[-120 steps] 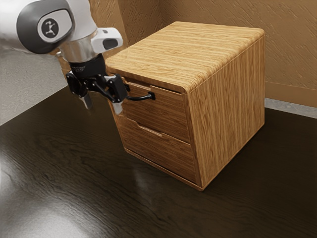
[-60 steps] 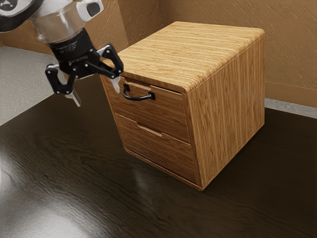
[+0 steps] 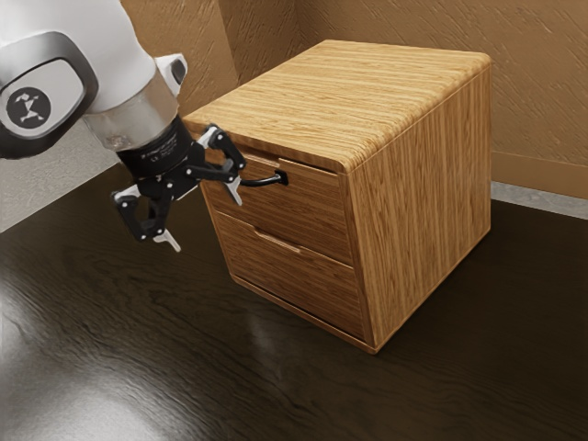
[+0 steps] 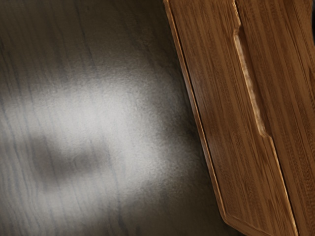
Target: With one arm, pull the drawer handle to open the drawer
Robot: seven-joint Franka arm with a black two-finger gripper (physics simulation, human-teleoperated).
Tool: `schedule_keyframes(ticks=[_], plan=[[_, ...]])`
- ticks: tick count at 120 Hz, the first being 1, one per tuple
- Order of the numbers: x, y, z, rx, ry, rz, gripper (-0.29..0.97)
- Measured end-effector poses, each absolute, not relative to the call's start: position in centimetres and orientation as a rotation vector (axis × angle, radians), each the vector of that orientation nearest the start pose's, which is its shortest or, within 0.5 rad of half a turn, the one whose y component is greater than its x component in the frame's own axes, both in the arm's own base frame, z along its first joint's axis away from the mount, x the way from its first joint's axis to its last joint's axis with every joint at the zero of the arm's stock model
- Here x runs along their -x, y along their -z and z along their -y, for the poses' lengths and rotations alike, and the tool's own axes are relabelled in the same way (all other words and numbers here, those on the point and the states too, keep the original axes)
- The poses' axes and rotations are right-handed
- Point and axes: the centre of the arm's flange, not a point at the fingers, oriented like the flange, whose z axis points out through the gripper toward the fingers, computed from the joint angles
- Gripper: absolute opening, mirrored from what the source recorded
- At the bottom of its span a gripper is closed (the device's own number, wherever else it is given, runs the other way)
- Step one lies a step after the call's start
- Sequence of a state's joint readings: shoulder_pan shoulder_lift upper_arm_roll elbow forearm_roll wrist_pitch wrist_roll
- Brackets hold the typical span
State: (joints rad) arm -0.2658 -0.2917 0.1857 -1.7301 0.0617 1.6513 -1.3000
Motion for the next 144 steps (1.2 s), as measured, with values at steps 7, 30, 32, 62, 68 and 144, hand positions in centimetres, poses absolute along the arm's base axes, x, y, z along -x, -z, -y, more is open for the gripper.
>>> schedule_keyframes(ticks=[7, 30, 32, 62, 68, 144], plan=[[-47.2, -69.5, 1.5, 2.646, 0.338, 1.916, 0.68], [-46.7, -69.8, 0.8, 2.603, 0.536, 2.085, 0.68], [-46.7, -69.8, 0.8, 2.600, 0.547, 2.097, 0.68], [-46.8, -69.8, 0.0, 2.532, 0.642, 2.258, 0.68], [-47.0, -69.7, -0.1, 2.517, 0.652, 2.282, 0.68], [-49.1, -67.2, -2.0, 2.386, 0.714, 2.432, 0.68]])
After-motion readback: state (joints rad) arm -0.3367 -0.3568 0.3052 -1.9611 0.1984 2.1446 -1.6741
